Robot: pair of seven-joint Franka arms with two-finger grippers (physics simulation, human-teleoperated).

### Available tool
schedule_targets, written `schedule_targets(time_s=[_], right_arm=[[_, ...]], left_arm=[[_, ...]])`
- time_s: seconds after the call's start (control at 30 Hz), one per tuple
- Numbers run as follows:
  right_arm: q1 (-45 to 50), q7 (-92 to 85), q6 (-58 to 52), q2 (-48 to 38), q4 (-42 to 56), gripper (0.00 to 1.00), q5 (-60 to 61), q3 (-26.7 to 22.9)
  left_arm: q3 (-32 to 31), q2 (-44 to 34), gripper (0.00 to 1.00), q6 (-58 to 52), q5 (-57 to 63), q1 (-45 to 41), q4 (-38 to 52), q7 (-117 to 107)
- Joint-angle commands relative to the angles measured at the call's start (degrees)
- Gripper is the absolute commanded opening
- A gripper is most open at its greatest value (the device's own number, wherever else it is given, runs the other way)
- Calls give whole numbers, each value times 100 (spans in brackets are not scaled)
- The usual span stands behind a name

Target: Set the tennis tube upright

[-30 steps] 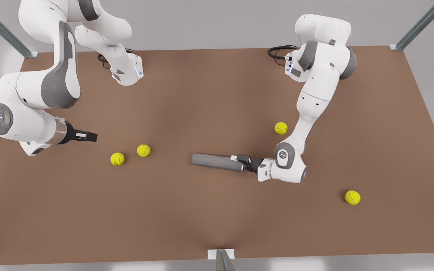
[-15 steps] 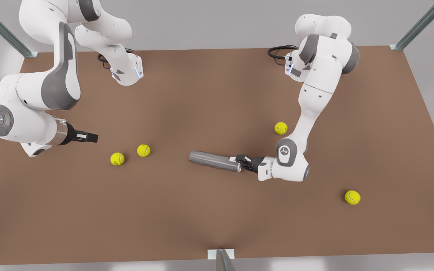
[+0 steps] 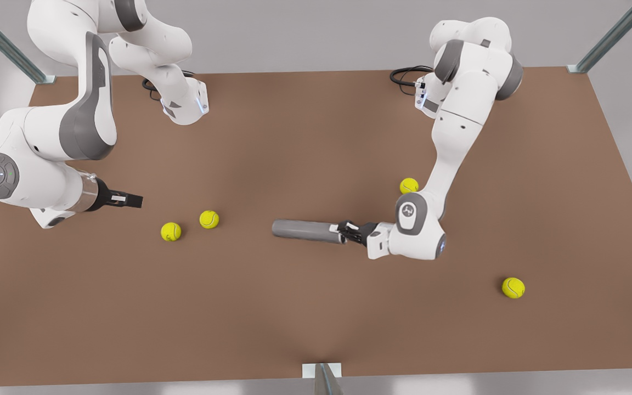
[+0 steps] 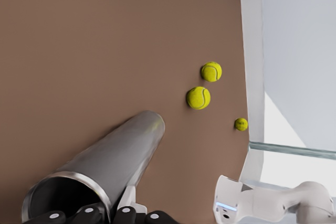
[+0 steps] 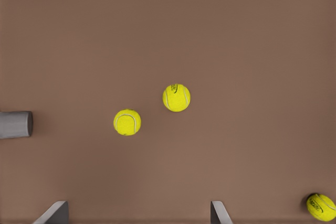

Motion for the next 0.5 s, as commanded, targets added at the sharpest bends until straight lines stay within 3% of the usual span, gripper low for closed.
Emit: schedule_targets(time_s=[0.0, 0.2, 0.47], right_arm=[[0, 12, -19, -7, 2, 100, 5, -2], [0, -14, -19, -7, 2, 100, 5, -11], [0, -111, 16, -130, 2, 100, -92, -116]], left_arm=[[-2, -15, 25, 38, 13, -20, 3, -889], [7, -244, 21, -24, 320, -82, 47, -1408], [491, -1650, 21, -788, 3150, -82, 99, -2700]])
